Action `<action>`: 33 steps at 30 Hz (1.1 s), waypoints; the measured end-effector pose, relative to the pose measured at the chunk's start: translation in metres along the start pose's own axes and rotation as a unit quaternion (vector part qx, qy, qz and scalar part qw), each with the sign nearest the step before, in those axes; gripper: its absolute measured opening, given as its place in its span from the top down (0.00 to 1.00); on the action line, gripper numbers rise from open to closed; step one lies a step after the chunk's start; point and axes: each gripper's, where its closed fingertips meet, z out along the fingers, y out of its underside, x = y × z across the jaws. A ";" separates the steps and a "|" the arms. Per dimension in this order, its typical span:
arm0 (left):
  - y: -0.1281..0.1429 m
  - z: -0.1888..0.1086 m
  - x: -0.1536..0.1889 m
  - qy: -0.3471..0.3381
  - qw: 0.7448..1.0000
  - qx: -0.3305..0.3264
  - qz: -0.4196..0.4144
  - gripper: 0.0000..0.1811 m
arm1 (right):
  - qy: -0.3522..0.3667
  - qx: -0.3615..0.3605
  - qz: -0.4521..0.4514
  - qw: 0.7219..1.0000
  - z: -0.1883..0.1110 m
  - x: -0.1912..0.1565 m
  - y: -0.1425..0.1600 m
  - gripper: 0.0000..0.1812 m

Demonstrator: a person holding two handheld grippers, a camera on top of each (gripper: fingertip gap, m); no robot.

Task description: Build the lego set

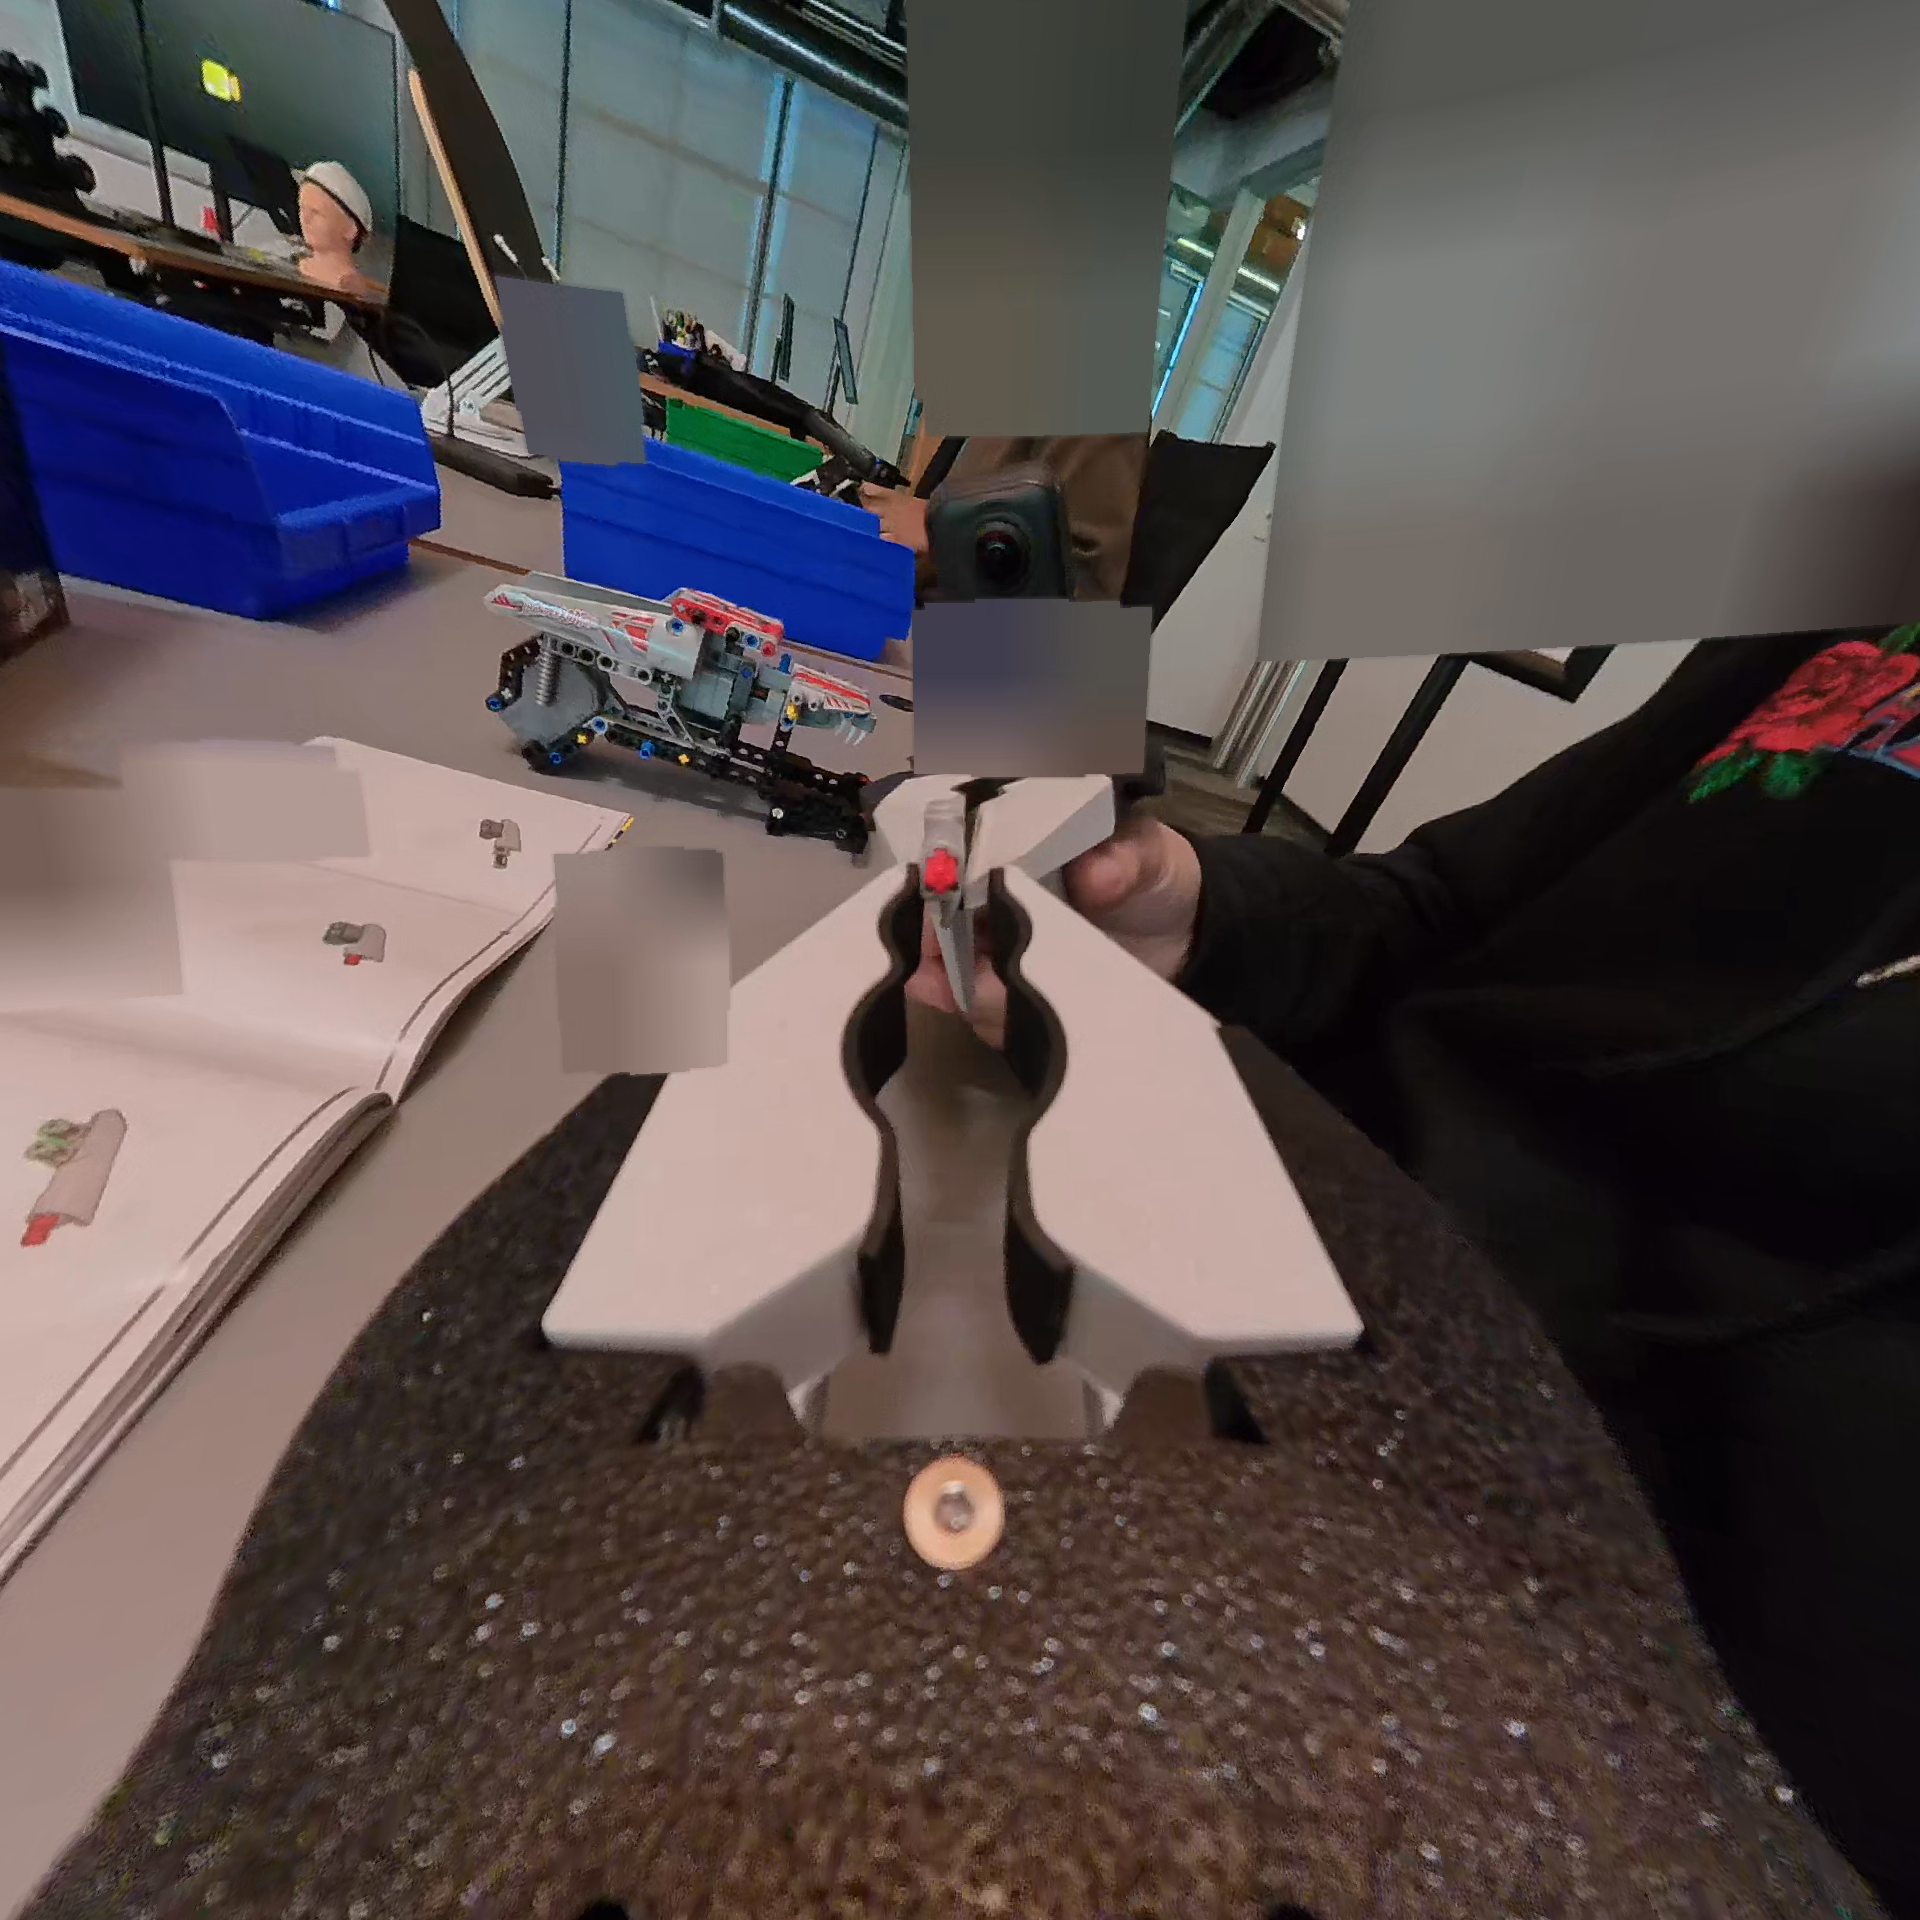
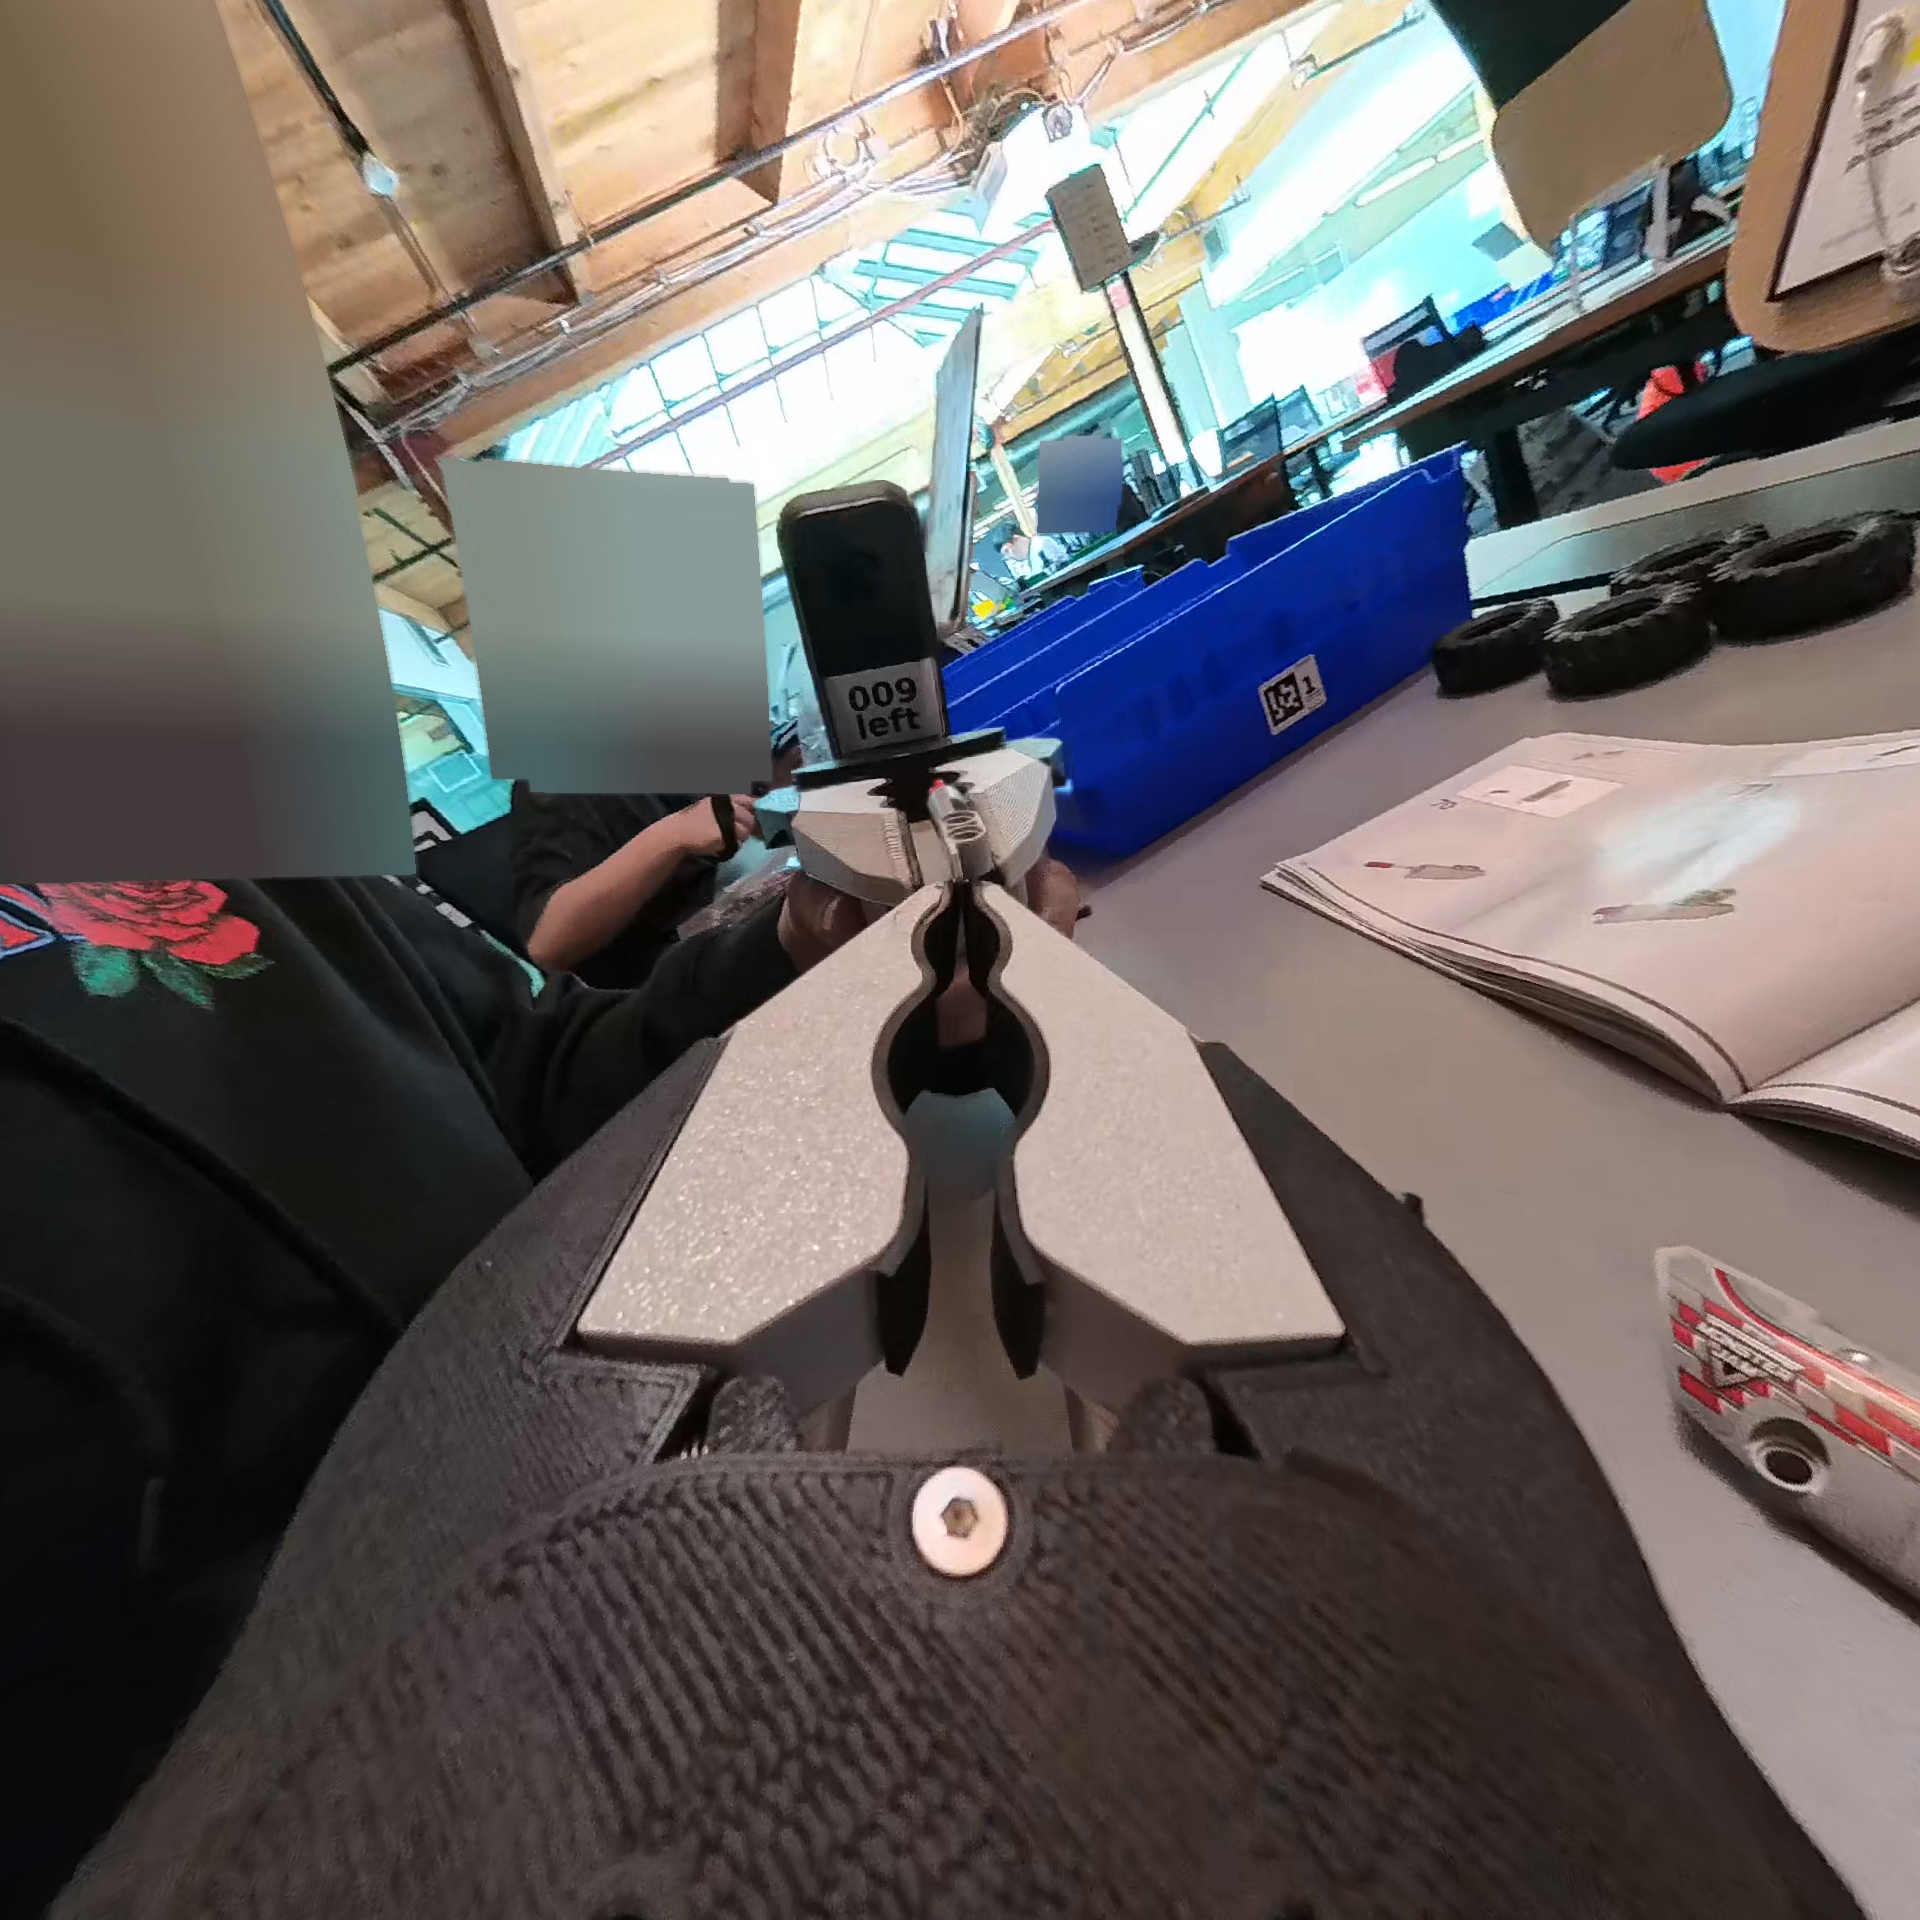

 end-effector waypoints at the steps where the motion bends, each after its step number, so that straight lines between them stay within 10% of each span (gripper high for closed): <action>1: 0.001 0.000 0.001 -0.001 1.000 -0.004 0.009 0.95 | -0.004 -0.004 0.002 1.000 0.000 -0.001 0.001 1.00; 33: -0.009 -0.017 -0.014 -0.033 0.997 -0.034 0.063 0.98 | -0.035 -0.181 -0.163 0.969 0.008 0.010 -0.003 1.00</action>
